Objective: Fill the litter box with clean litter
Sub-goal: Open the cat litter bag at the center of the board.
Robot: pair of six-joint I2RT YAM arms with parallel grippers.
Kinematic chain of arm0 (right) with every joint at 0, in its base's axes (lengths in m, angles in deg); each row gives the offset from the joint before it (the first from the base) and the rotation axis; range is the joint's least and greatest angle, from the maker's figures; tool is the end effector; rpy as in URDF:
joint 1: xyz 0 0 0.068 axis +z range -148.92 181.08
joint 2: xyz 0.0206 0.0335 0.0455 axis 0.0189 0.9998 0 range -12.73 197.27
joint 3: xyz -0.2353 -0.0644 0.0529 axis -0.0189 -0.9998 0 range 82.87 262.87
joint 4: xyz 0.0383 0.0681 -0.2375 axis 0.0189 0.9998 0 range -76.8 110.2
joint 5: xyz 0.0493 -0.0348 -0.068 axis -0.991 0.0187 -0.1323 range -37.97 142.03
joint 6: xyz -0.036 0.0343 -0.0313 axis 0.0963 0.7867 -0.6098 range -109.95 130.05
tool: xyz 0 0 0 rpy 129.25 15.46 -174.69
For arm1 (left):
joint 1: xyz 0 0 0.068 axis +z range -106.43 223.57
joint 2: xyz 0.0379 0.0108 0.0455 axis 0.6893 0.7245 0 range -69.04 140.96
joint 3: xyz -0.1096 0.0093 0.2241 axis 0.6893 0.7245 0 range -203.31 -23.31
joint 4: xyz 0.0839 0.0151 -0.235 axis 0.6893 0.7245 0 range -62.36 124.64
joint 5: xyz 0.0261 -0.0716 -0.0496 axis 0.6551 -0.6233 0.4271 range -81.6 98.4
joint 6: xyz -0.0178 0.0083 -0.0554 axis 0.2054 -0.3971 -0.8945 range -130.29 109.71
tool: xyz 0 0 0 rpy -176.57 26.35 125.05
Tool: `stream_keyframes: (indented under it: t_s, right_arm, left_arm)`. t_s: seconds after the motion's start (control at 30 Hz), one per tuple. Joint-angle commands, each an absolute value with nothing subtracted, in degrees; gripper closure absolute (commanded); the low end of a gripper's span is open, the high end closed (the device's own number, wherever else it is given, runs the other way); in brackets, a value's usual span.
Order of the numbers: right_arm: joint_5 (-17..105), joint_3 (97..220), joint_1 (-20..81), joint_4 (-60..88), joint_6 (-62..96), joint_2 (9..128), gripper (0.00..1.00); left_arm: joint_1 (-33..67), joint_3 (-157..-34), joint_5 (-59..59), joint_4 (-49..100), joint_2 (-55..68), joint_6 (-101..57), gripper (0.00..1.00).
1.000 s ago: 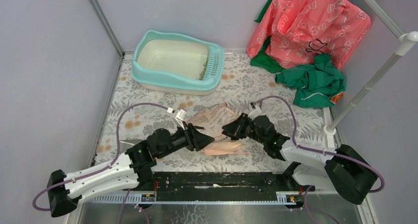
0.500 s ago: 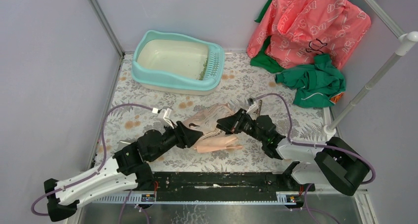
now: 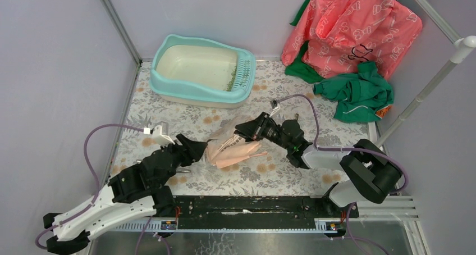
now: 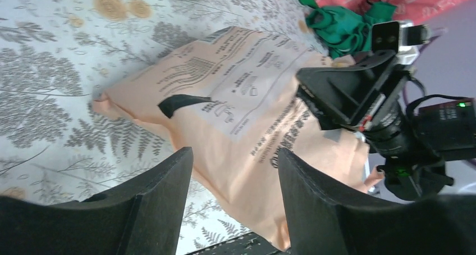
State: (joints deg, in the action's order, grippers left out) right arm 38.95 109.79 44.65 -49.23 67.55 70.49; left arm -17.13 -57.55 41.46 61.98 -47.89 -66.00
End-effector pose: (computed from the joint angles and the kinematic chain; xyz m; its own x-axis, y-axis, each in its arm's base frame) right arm 0.2002 0.2038 0.2038 -0.6622 0.5040 -0.5546 -0.5136 0.2337 0.8256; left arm 0.0749 -0.0860 0.2715 -0.4983 -0.5270 -0.6885 0.1251 0.7421 -0.6585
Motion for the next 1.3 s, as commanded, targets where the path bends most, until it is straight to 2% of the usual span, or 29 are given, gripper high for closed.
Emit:
stream_keyframes:
  t_s: [0.0,0.2,0.4,0.43,0.47,0.5,0.6,0.8,0.9,1.07,1.2,1.27]
  right_arm:
    - [34.6,116.9,44.8,-58.9,67.3,70.1,0.97]
    - [34.3,118.5,44.4,-55.2,64.3,69.0,0.97]
    - [31.1,114.0,40.3,-55.0,64.4,67.8,0.96]
    - [30.4,112.8,39.1,-55.5,65.2,67.5,0.90]
    - [29.2,111.7,37.9,-55.8,65.9,67.1,0.77]
    - [27.9,111.1,36.9,-55.0,66.4,66.4,0.72]
    - [26.6,110.8,35.1,-43.2,64.2,60.7,0.61]
    - [35.8,119.6,34.9,4.2,49.1,44.1,0.47]
    - [39.2,125.1,34.8,21.4,44.0,42.5,0.46]
    - [40.7,128.1,34.8,30.0,41.4,37.8,0.46]
    - [36.4,132.7,34.9,31.8,39.9,39.1,0.45]
    - [33.5,135.2,35.0,31.4,39.6,41.3,0.40]
  left_arm:
    - [-17.1,-59.6,47.8,69.7,-49.9,-69.5,0.35]
    - [-17.1,-60.0,47.7,70.1,-48.7,-69.4,0.35]
    - [-17.1,-59.4,47.4,68.8,-47.7,-69.2,0.34]
    - [-17.1,-59.6,47.3,68.7,-46.9,-69.1,0.34]
    - [-17.1,-59.8,47.1,68.6,-46.1,-69.0,0.34]
    - [-17.1,-60.1,46.9,68.6,-45.3,-68.8,0.34]
    - [-17.1,-61.3,45.7,68.2,-42.3,-67.8,0.33]
    - [-17.0,-64.5,43.8,66.9,-36.2,-65.2,0.32]
    - [-16.9,-66.1,43.1,65.5,-34.1,-64.0,0.31]
    - [-16.6,-72.7,42.5,67.7,-29.5,-61.0,0.29]
    - [-15.4,-82.3,42.6,70.7,-24.2,-55.7,0.24]
    - [-14.1,-87.1,42.7,72.6,-22.2,-53.0,0.20]
